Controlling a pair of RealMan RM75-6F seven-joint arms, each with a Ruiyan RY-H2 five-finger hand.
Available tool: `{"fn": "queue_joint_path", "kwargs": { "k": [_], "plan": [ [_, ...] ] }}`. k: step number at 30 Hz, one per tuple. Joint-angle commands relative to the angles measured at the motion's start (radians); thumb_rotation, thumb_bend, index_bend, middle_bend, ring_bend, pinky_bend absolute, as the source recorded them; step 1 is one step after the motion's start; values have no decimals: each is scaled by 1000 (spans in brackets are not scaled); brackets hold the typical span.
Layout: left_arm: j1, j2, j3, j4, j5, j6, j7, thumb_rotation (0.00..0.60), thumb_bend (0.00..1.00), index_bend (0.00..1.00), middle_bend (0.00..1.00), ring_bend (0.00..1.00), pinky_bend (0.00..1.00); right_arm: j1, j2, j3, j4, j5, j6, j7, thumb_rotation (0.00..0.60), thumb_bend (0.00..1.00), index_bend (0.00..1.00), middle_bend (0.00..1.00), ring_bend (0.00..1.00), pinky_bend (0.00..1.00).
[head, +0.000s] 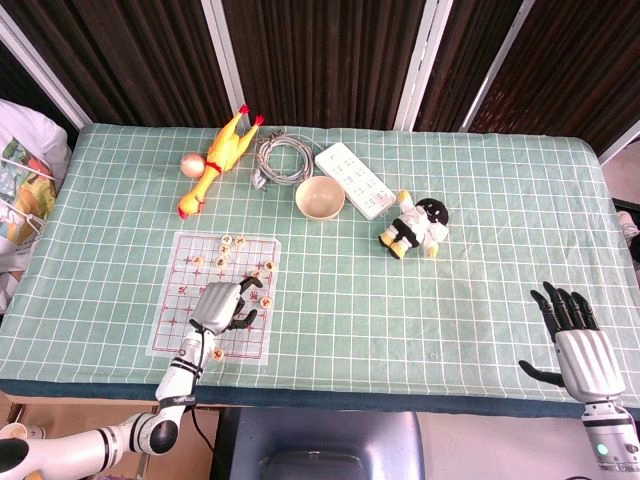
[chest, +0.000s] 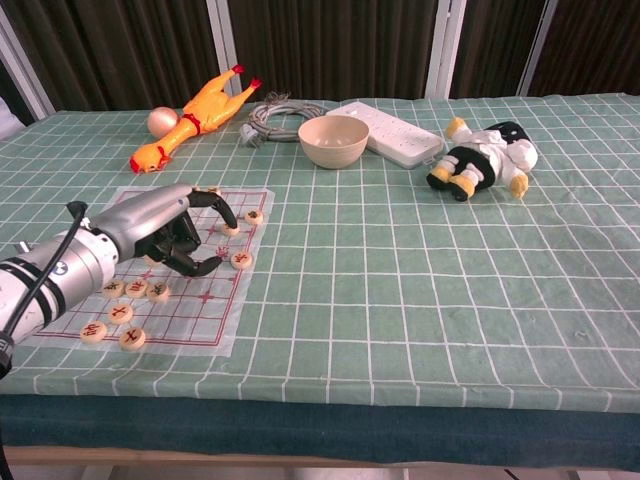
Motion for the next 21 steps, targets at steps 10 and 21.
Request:
{"fn": "queue_joint_path", "kwargs": {
  "k": [10, 21],
  "plan": [
    [-6, -50, 41, 37, -2, 38, 43, 600, 338, 379, 1000, 1000, 1000, -2, 4, -2, 0, -4, 4, 7, 600, 125, 0, 0, 0, 0],
    [-23, -89, 29, 120, 0, 42, 26, 600, 342, 381, 1000, 1000, 1000, -4, 8, -2, -1, -5, 10, 11, 600, 125, 0, 0, 0, 0]
  ]
}}
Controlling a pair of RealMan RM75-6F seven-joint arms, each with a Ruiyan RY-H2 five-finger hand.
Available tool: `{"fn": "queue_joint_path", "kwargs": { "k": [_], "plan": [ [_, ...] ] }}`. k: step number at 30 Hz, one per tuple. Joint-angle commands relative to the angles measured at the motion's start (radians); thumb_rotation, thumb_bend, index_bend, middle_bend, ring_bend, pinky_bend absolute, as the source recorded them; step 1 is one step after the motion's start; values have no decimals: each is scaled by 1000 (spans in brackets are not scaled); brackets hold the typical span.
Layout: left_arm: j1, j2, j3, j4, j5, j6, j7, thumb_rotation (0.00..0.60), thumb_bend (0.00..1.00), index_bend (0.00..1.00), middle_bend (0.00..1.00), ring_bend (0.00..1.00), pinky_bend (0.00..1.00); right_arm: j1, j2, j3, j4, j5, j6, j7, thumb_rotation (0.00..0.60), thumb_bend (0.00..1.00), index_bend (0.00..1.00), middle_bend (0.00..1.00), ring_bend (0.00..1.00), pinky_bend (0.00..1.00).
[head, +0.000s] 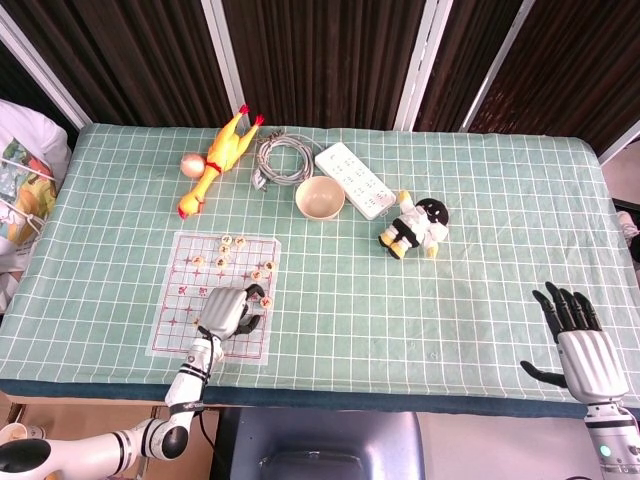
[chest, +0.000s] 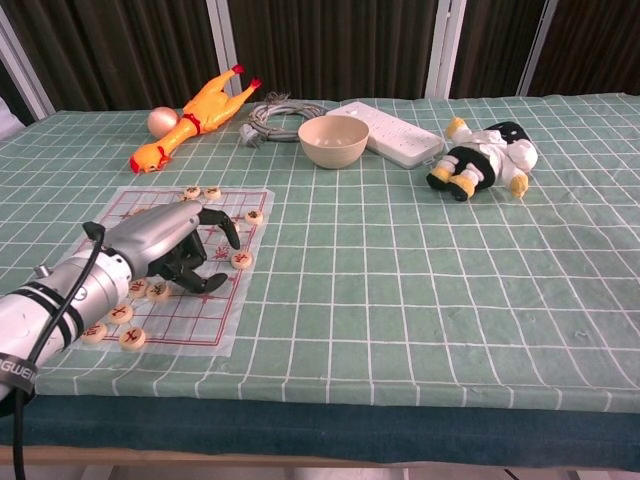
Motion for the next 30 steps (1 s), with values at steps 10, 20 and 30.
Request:
{"fn": "queue_joint_path", "kwargs": {
  "k": [10, 20, 30],
  "plan": [
    [-33, -33, -26, 82, -12, -46, -57, 600, 354, 405, 1000, 1000, 1000, -1, 1, 1, 0, 2, 3, 1, 600, 125, 0, 0, 0, 0],
    [-39, -35, -24, 78, -17, -53, -58, 600, 352, 416, 1000, 1000, 1000, -4, 3, 1, 1, -1, 8, 5, 600, 125, 0, 0, 0, 0],
    [-42, -35, -26, 77, -18, -51, -62, 600, 353, 506, 1000, 1000, 1000, -3, 3, 0, 1, 0, 5, 3, 600, 125, 0, 0, 0, 0]
  ]
}}
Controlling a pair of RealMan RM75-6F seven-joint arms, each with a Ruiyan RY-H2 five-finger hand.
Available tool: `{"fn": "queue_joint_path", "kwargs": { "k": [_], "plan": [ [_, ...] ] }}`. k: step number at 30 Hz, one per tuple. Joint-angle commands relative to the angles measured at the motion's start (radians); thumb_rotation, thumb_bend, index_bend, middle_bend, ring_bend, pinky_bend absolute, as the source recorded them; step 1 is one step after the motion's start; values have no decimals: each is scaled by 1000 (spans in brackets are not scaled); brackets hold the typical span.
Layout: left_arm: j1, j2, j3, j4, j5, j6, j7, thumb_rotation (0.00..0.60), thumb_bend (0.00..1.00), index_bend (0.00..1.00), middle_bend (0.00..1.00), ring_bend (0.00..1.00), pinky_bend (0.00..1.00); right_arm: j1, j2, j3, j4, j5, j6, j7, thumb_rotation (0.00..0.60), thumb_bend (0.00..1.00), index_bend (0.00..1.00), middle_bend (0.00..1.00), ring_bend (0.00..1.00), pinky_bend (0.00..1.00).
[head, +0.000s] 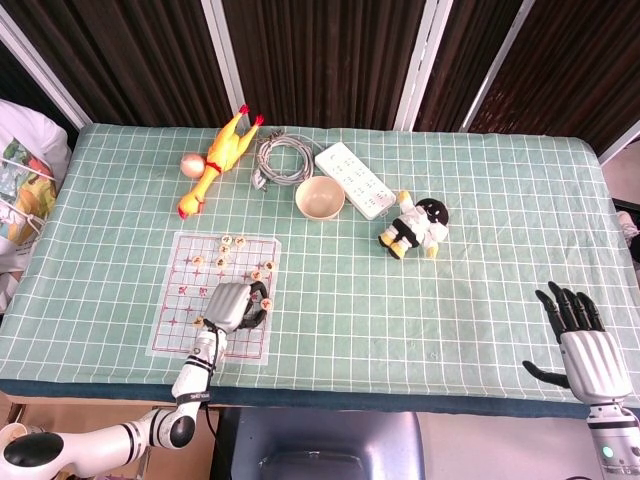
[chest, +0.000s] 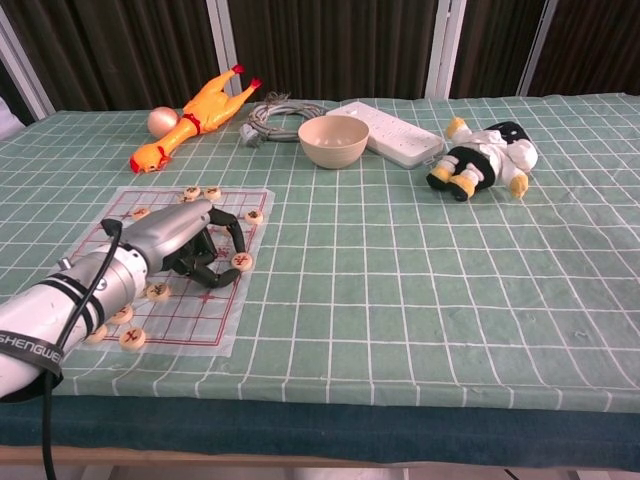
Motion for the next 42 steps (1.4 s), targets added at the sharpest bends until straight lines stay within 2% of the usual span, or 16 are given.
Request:
{"fn": "queue_joint_path", "kwargs": {
  "k": [1, 10, 16, 35, 42],
  "plan": [
    [-1, 1, -2, -3, 2, 2, -2, 600, 353, 506, 1000, 1000, 1000, 0, 0, 0, 0, 0, 0, -1, 600, 125, 0, 0, 0, 0],
    [-13, 5, -36, 3, -12, 10, -20, 600, 352, 506, 1000, 1000, 1000, -1, 3, 0, -1, -2, 3, 5, 600, 125, 0, 0, 0, 0],
    [-33, -11, -62, 47, -40, -8, -27, 600, 354, 504, 1000, 1000, 1000, -2, 4, 0, 0, -3, 5, 9, 600, 125, 0, 0, 0, 0],
    [-62, -63, -61, 115, -38, -17, -42, 600, 352, 466, 1000, 1000, 1000, -4, 6, -1, -1, -5, 6, 10, 600, 124, 0, 0, 0, 0],
    [-64, -63, -60, 123, -37, -21, -44, 600, 352, 392, 1000, 1000, 1000, -7, 9, 1, 0, -5, 13, 16, 600, 125, 0, 0, 0, 0]
  ]
}}
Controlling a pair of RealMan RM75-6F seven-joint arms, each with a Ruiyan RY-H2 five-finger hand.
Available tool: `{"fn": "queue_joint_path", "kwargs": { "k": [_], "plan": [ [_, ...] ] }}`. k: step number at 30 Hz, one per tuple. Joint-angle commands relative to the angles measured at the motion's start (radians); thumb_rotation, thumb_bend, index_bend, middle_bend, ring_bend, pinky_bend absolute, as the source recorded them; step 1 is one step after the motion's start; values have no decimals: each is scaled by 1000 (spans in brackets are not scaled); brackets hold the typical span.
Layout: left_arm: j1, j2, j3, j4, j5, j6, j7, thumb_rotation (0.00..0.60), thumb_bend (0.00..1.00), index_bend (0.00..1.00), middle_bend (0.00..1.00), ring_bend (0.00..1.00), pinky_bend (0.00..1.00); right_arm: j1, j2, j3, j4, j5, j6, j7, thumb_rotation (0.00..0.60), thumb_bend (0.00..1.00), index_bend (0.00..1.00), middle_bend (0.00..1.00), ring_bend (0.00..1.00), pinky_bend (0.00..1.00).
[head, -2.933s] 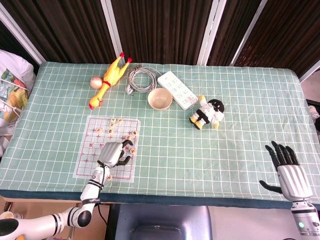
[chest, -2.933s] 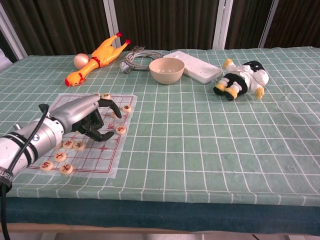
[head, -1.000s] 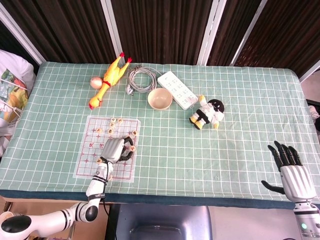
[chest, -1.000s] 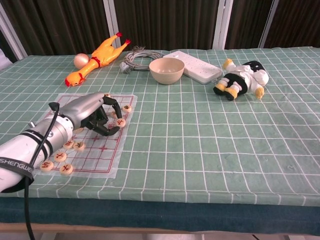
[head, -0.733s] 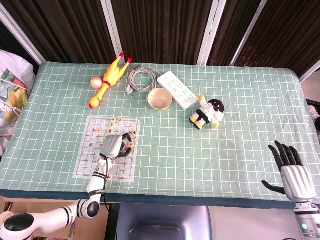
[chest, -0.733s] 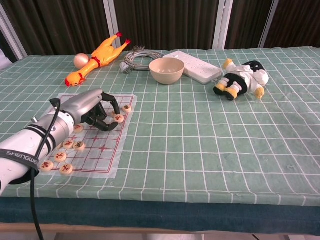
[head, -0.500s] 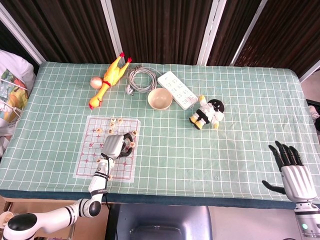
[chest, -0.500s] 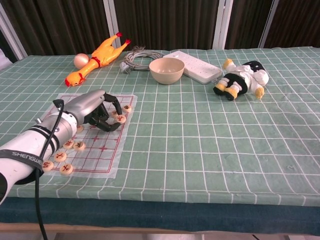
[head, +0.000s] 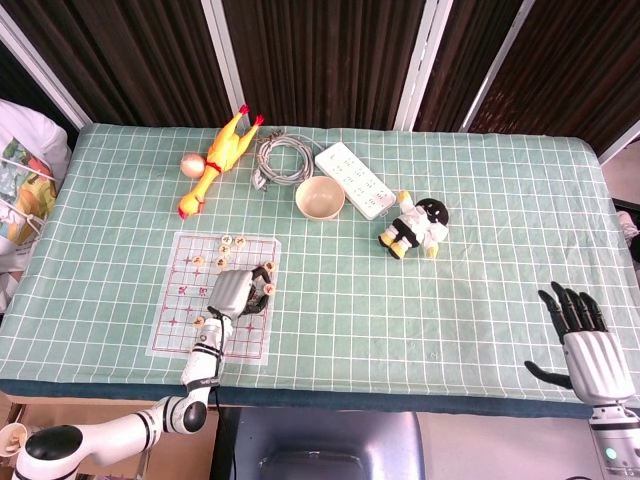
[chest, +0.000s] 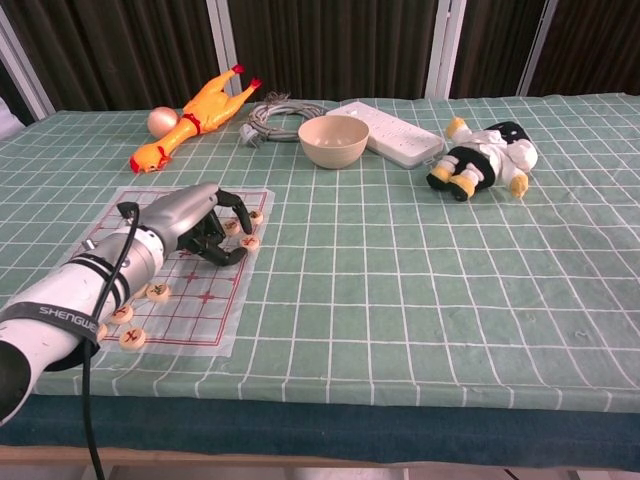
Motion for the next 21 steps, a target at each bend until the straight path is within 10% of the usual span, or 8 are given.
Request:
{"fn": "queue_joint_path", "kwargs": {
  "k": [1, 8, 14, 17, 19, 21],
  "plan": [
    [0, 4, 1, -6, 1, -1, -1, 600, 351, 368, 1000, 1000, 1000, -1, 0, 0, 0, 1, 0, 2, 600, 125, 0, 0, 0, 0],
    [9, 29, 13, -57, 32, 26, -3, 600, 350, 310, 1000, 1000, 1000, -1, 0, 1, 1, 1, 0, 1, 600, 125, 0, 0, 0, 0],
    [105, 225, 92, -314, 183, 189, 0, 600, 350, 271, 950, 989, 999, 1, 2, 0, 4, 3, -6, 2, 600, 125, 0, 0, 0, 0],
    [207, 447, 190, -527, 241, 248, 9, 600, 353, 195, 616, 685, 796, 4, 2, -6, -4, 4, -21, -5, 600, 125, 0, 0, 0, 0],
    [270, 560, 242, -610, 277, 301, -6, 600, 367, 96, 300, 297, 452, 8, 1, -12, -8, 2, -33, -15, 600, 125, 0, 0, 0, 0],
    [354, 657, 305, -647, 348, 398, -71, 600, 376, 49, 162, 130, 275, 10, -2, -16, -14, -2, -39, -31, 600, 125, 0, 0, 0, 0]
  ]
}}
